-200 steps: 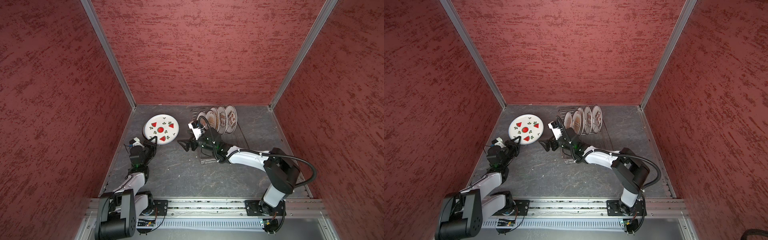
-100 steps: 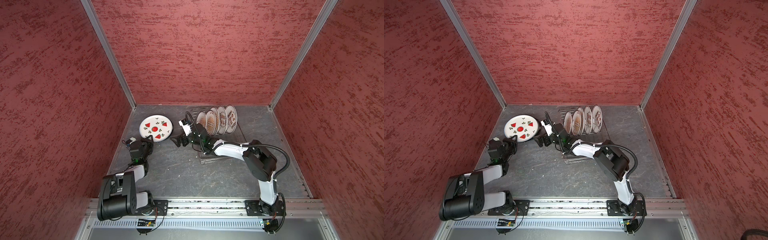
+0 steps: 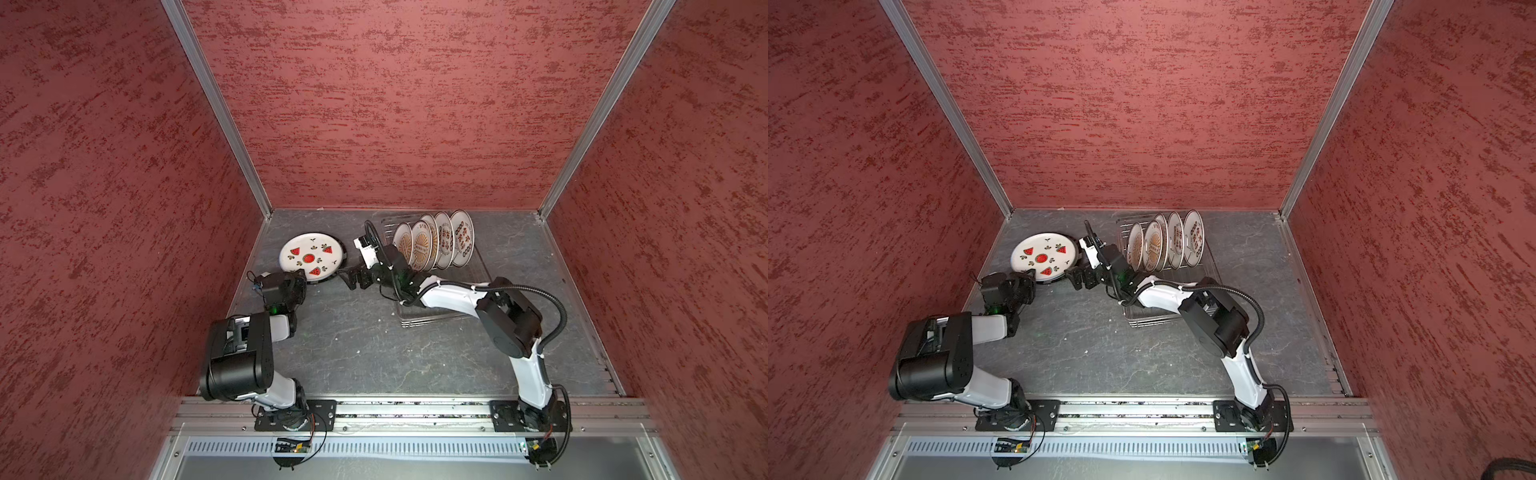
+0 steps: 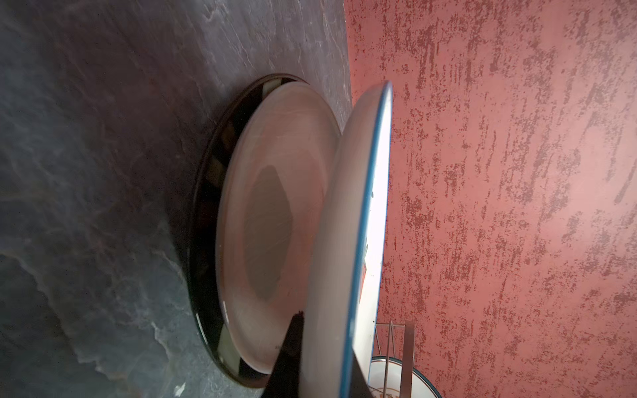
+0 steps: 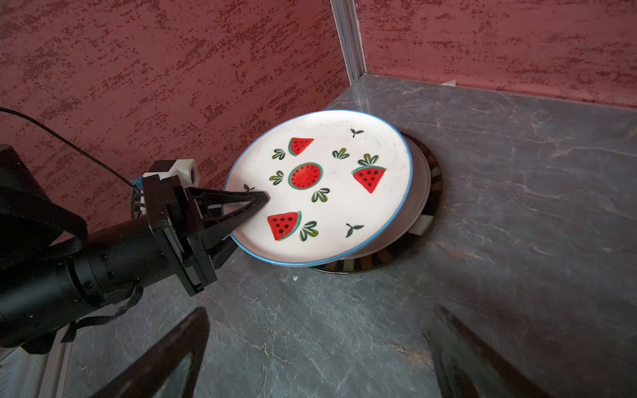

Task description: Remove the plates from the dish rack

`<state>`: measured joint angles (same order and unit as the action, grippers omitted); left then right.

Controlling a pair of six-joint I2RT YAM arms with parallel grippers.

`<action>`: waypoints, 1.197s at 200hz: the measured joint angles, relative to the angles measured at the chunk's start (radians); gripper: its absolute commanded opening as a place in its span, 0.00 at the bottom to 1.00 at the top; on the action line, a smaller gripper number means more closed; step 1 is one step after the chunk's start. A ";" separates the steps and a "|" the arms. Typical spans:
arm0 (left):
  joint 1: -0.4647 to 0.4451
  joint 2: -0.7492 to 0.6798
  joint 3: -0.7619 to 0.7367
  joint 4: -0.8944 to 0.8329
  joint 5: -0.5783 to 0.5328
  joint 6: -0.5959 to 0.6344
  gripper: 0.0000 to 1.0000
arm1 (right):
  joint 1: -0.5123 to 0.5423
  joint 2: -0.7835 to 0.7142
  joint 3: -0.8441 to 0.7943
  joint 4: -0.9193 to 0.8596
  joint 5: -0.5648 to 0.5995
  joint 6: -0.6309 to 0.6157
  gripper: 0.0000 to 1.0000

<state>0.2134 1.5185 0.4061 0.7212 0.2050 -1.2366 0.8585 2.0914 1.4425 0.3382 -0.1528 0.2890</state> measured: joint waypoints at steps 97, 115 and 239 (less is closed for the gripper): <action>0.000 0.035 0.069 -0.105 -0.013 0.013 0.02 | 0.000 0.023 0.003 0.000 -0.001 0.010 0.99; 0.000 0.045 0.081 -0.117 -0.014 0.015 0.02 | 0.000 0.023 0.003 0.000 0.000 0.010 0.99; -0.001 0.084 0.162 -0.222 -0.019 0.024 0.17 | 0.000 0.023 0.003 -0.023 0.004 -0.001 0.99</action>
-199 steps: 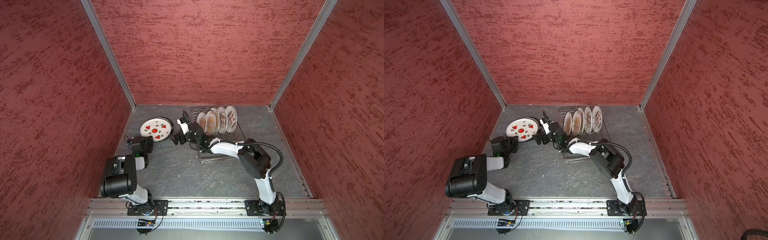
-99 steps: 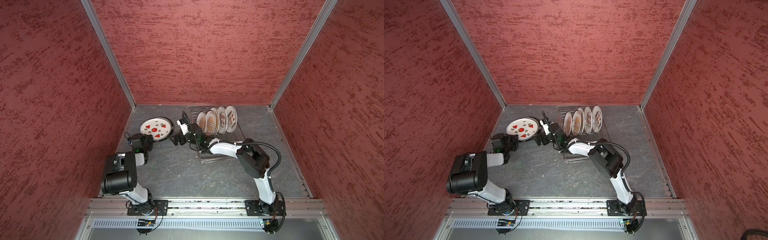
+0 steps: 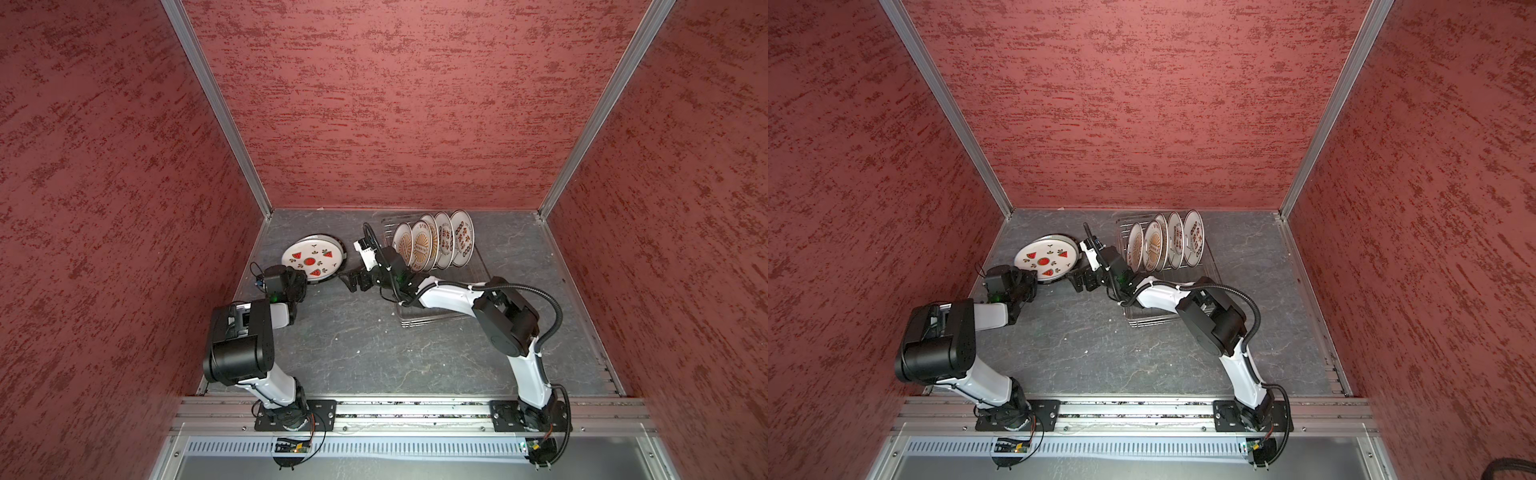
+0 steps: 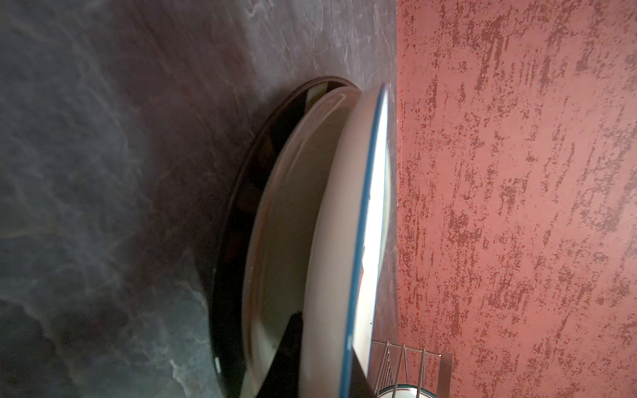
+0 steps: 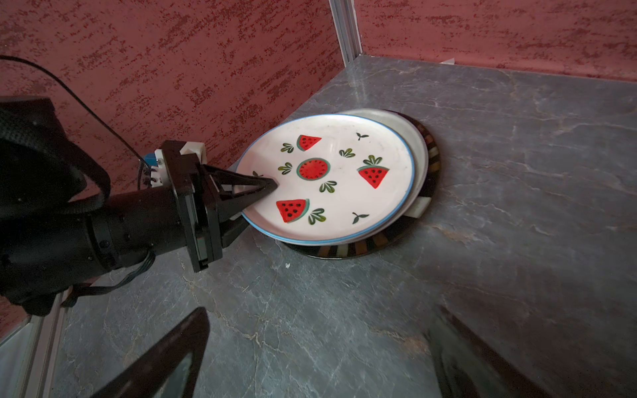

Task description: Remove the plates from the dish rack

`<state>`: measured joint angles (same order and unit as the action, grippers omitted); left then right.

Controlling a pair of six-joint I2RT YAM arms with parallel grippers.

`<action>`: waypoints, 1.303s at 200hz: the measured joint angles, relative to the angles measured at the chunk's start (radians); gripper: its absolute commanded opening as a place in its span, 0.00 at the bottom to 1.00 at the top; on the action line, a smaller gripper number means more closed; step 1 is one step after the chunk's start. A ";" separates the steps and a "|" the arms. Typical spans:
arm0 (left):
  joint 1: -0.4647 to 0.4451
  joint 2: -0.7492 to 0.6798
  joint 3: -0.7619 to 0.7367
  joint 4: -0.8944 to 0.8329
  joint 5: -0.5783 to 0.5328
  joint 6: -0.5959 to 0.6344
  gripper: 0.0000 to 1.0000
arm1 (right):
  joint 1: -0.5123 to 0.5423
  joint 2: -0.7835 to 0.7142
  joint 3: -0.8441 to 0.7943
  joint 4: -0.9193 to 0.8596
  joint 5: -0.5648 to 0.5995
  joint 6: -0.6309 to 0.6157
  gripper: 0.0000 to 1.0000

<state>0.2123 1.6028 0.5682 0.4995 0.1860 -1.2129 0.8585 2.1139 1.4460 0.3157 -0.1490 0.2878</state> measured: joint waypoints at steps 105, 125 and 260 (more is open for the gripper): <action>-0.002 0.000 0.034 -0.128 -0.035 0.014 0.28 | 0.000 0.000 0.000 0.000 0.001 0.000 0.99; -0.002 0.000 0.040 -0.134 -0.040 0.014 0.40 | 0.000 0.000 0.000 0.000 0.001 0.000 0.99; -0.010 -0.052 0.056 -0.253 -0.140 0.024 0.39 | 0.000 0.000 -0.015 0.001 0.002 0.000 0.99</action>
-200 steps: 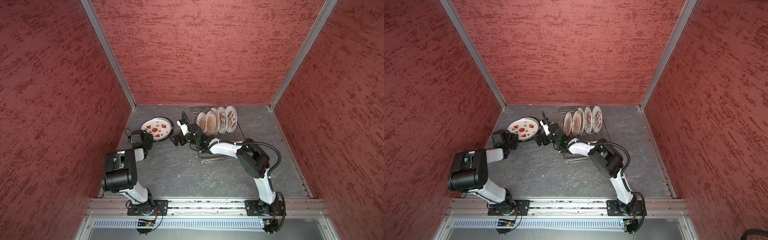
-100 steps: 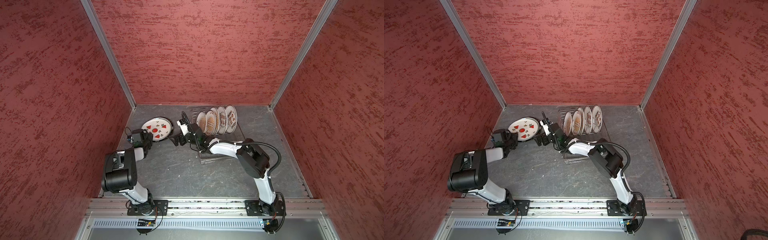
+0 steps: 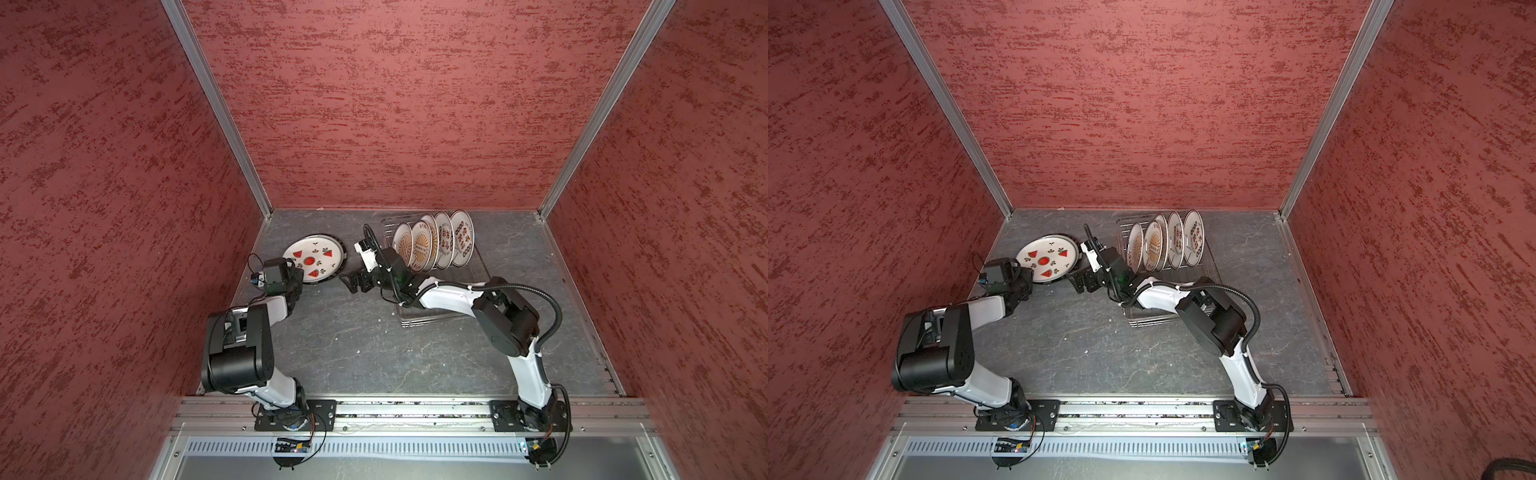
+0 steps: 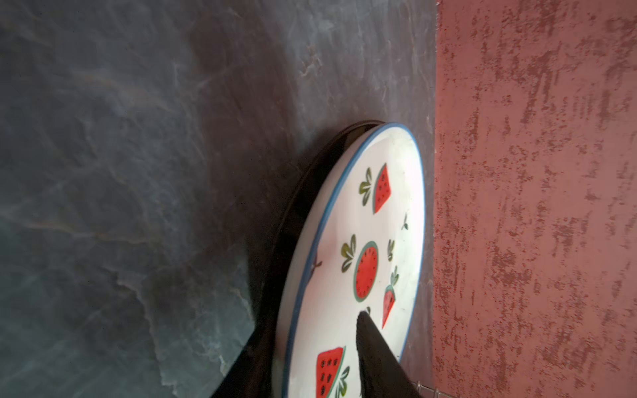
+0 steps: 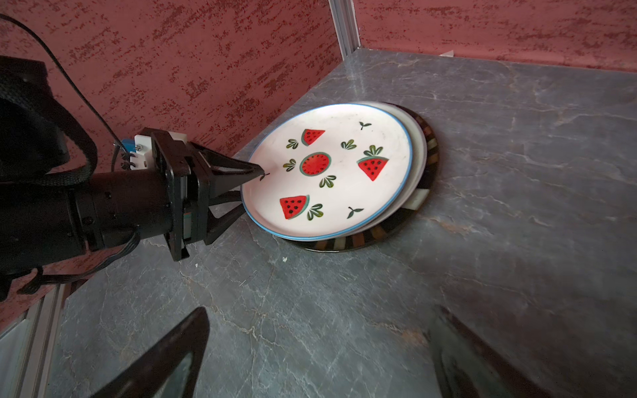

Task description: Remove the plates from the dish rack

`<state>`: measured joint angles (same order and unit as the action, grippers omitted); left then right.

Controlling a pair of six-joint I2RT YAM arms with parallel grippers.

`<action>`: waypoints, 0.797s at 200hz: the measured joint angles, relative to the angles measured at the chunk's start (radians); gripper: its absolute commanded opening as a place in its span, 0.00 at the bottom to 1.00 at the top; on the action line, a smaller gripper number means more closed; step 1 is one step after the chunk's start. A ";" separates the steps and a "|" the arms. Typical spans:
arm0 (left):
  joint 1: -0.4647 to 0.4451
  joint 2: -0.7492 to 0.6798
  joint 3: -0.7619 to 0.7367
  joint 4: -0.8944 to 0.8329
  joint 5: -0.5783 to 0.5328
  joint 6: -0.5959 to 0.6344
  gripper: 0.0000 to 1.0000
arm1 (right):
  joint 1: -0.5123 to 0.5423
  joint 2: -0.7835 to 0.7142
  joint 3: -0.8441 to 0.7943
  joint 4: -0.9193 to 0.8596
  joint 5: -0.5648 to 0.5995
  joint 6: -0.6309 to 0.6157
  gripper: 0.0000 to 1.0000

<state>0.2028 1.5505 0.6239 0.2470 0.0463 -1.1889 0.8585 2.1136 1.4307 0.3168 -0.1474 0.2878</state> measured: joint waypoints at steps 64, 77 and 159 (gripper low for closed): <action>-0.005 0.047 0.024 0.017 0.003 0.000 0.39 | 0.000 0.000 -0.005 0.004 0.000 0.000 0.99; -0.012 0.050 0.027 0.013 0.002 0.001 0.39 | 0.000 0.000 -0.006 0.005 0.000 0.000 0.99; -0.021 0.024 0.014 0.028 0.000 -0.003 0.60 | 0.000 0.000 -0.016 0.008 0.000 0.000 0.99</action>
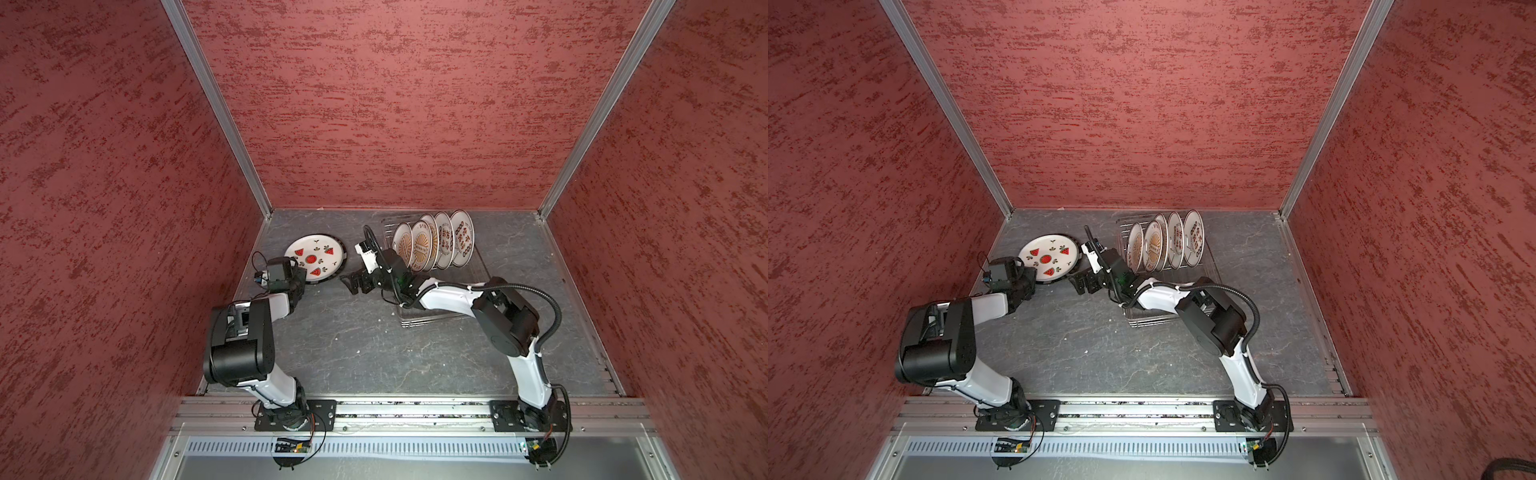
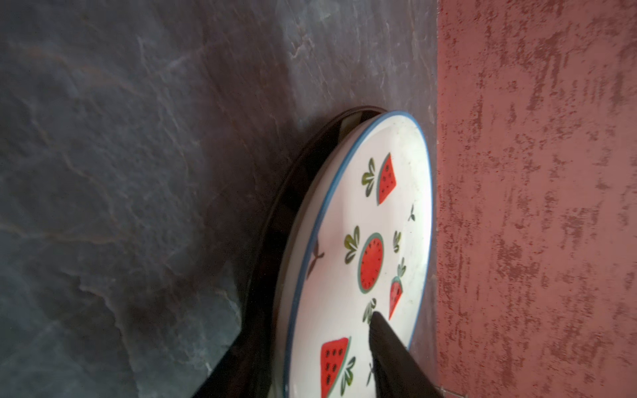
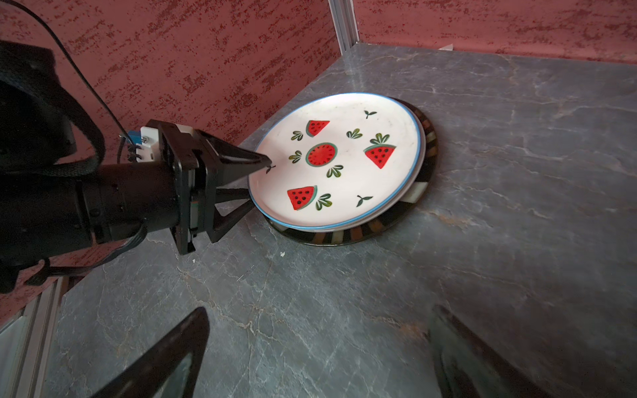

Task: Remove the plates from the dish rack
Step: 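Open the right gripper and lift it off the stacked watermelon plate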

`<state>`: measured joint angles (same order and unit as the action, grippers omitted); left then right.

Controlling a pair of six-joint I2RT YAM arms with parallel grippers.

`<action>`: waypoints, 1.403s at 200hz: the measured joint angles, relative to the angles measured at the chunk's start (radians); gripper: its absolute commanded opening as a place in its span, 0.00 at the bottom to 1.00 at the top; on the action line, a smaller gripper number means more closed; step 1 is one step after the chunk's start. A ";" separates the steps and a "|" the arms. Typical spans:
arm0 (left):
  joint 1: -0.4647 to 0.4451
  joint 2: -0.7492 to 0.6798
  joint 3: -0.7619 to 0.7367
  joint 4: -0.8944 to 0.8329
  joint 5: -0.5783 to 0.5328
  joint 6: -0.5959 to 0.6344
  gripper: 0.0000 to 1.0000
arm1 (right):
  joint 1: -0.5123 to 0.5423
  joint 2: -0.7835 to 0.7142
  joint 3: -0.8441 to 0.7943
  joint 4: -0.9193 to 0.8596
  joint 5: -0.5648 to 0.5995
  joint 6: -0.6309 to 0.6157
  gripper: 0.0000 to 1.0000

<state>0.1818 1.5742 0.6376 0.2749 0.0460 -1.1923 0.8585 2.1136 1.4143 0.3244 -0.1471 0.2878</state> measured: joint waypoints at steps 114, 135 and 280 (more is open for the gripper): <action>-0.018 -0.265 -0.147 0.022 -0.026 0.046 0.99 | 0.030 -0.019 0.003 -0.028 -0.014 -0.075 0.99; -0.042 -0.358 -0.188 0.048 -0.026 0.077 0.99 | 0.045 -0.048 0.002 -0.030 -0.003 -0.093 0.99; -0.375 -0.772 -0.323 0.041 0.005 0.384 0.99 | 0.051 -0.541 -0.495 0.217 0.297 -0.116 0.99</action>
<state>-0.1932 0.8017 0.3145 0.3157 0.0509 -0.8082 0.9100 1.5723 0.9192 0.5411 0.1501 0.1715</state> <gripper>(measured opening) 0.994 0.990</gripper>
